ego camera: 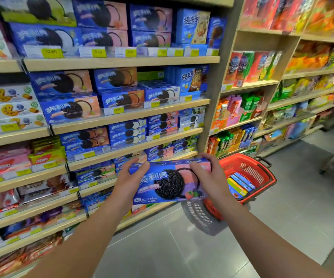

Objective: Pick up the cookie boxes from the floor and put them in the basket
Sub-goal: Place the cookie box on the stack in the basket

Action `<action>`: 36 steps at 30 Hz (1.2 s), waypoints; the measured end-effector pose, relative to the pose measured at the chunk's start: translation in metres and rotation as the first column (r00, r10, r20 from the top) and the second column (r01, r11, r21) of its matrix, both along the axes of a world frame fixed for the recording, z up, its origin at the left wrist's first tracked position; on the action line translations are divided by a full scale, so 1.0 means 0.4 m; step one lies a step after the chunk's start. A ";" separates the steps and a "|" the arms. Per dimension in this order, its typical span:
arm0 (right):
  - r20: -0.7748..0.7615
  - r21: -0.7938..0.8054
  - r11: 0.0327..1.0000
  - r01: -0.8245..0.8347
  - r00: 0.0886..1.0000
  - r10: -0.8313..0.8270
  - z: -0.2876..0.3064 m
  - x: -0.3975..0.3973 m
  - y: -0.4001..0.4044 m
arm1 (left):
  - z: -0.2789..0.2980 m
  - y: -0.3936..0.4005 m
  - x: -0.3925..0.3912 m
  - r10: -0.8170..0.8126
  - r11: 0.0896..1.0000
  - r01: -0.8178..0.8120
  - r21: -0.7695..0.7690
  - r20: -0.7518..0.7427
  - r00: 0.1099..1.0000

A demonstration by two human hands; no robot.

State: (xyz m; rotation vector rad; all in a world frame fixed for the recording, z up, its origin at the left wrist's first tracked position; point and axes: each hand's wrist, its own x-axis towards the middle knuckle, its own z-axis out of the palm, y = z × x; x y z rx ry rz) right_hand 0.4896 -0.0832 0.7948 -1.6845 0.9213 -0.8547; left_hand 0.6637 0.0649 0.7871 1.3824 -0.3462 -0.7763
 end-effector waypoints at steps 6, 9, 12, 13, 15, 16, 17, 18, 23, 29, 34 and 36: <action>0.000 0.052 0.997 0.052 0.999 -0.052 0.007 -0.134 -0.097 | 0.028 -0.114 -0.155 -0.001 1.000 0.000 0.013 0.118 0.993; 0.029 0.077 0.994 0.072 0.997 -0.075 0.002 -0.191 -0.137 | 0.024 -0.162 -0.211 -0.015 1.000 0.014 0.007 0.139 0.990; 0.027 0.096 0.992 0.082 0.996 -0.085 -0.005 -0.241 -0.188 | 0.017 -0.215 -0.261 -0.026 1.000 0.026 -0.001 0.087 0.996; 0.025 0.104 0.991 0.090 0.995 -0.093 -0.006 -0.256 -0.203 | 0.019 -0.235 -0.274 -0.027 1.000 0.026 0.014 0.077 0.997; 0.021 0.126 0.986 0.110 0.993 -0.114 -0.013 -0.276 -0.224 | 0.018 -0.267 -0.290 -0.051 0.999 0.050 0.021 0.081 0.995; 0.026 0.137 0.983 0.123 0.992 -0.127 -0.015 -0.286 -0.237 | 0.019 -0.284 -0.299 -0.058 0.998 0.057 0.019 0.080 0.995; 0.034 0.147 0.980 0.132 0.990 -0.138 -0.017 -0.297 -0.250 | 0.021 -0.302 -0.309 -0.063 0.998 0.061 0.031 0.078 0.995; 0.035 0.159 0.977 0.144 0.988 -0.151 -0.023 -0.306 -0.268 | 0.018 -0.322 -0.315 -0.068 0.997 0.065 0.037 0.088 0.994; -0.005 0.177 0.963 0.202 0.979 -0.205 -0.059 -0.339 -0.365 | -0.019 -0.445 -0.324 -0.100 0.990 0.089 0.110 0.100 0.990; -0.068 0.209 0.931 0.298 0.955 -0.290 -0.126 -0.331 -0.545 | -0.095 -0.659 -0.308 -0.168 0.979 0.159 0.131 0.066 0.983; -0.155 0.211 0.891 0.401 0.914 -0.375 -0.167 -0.306 -0.735 | -0.140 -0.891 -0.259 -0.262 0.952 0.254 0.171 0.025 0.965; -0.174 0.209 0.868 0.450 0.891 -0.420 -0.171 -0.303 -0.795 | -0.151 -0.983 -0.242 -0.336 0.927 0.330 0.181 0.002 0.942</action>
